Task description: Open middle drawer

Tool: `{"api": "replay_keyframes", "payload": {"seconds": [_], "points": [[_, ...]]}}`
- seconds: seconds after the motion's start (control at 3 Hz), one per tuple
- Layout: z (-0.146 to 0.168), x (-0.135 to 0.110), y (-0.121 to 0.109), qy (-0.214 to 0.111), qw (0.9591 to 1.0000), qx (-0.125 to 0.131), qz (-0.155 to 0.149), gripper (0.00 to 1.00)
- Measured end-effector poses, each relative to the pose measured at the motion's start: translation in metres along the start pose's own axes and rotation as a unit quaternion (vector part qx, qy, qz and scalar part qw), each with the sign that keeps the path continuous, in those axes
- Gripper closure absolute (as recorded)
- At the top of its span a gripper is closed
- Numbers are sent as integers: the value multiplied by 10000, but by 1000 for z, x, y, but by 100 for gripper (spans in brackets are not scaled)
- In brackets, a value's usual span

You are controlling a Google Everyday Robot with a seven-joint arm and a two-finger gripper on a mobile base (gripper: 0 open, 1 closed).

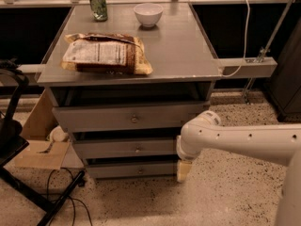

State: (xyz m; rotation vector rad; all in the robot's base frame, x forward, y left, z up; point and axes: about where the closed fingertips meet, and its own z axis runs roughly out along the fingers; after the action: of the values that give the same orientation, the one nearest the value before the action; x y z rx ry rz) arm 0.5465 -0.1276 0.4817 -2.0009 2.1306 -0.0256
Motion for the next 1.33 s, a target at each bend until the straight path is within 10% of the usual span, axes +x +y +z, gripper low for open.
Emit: {"api": "replay_keyframes", "payload": {"seconds": [1.0,1.33], "points": [[83,-17,-62,255,9984,391,-317,0],[100,-15,-74,655,9967,264,-404,23]]}}
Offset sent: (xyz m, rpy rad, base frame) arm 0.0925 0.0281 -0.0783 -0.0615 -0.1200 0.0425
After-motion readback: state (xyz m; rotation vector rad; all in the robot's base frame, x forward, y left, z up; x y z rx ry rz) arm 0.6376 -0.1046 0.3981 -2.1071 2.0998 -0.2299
